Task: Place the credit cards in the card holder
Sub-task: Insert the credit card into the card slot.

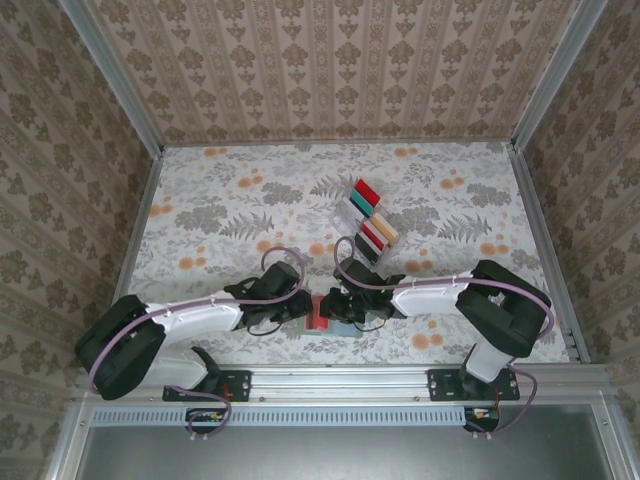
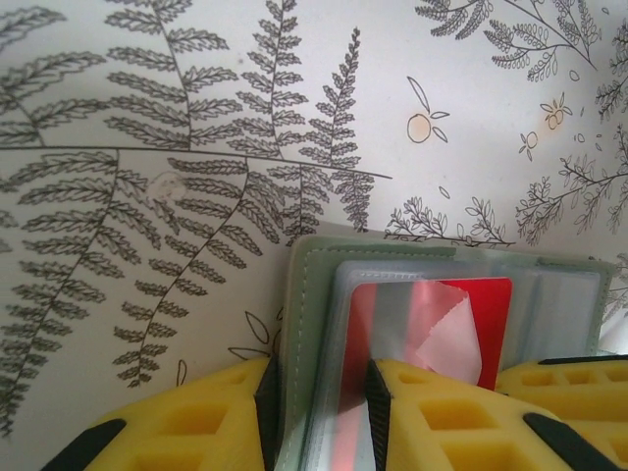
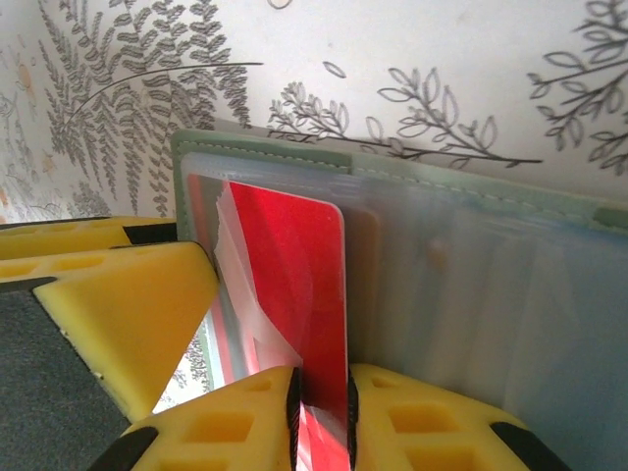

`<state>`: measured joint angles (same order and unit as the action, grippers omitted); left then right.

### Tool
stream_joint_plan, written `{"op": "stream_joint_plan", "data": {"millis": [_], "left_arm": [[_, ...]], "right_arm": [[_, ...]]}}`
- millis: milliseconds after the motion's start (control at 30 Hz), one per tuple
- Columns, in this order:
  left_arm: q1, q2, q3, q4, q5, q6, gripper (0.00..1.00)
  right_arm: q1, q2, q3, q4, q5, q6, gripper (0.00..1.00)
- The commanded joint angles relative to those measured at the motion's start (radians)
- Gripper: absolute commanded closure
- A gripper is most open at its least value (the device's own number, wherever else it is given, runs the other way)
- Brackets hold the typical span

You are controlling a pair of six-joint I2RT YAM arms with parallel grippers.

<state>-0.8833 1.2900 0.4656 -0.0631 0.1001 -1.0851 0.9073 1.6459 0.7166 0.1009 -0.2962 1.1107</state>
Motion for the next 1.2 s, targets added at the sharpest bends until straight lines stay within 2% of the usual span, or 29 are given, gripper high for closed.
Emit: {"op": "stream_joint_plan", "data": {"millis": [0,300,567,800,1167], "left_arm": [[-0.012,-0.038,-0.017,0.011,-0.007,-0.042,0.68],[-0.01,-0.06,-0.028,-0.009,-0.024,-0.04,0.68],[-0.01,-0.044,-0.025,0.016,-0.004,-0.032,0.68],[-0.011,-0.038,-0.025,0.023,0.001,-0.033,0.68],[-0.011,-0.038,-0.028,0.018,-0.002,-0.034,0.68]], "right_arm": [[0.012,-0.007,0.037,-0.014,-0.009,0.02,0.76],[0.011,-0.088,0.064,-0.182,0.064,-0.038,0.67],[0.014,-0.028,0.079,-0.176,0.043,-0.032,0.69],[0.019,0.012,0.092,-0.106,-0.034,-0.008,0.68],[0.027,-0.027,0.151,-0.314,0.055,-0.046,0.59]]}}
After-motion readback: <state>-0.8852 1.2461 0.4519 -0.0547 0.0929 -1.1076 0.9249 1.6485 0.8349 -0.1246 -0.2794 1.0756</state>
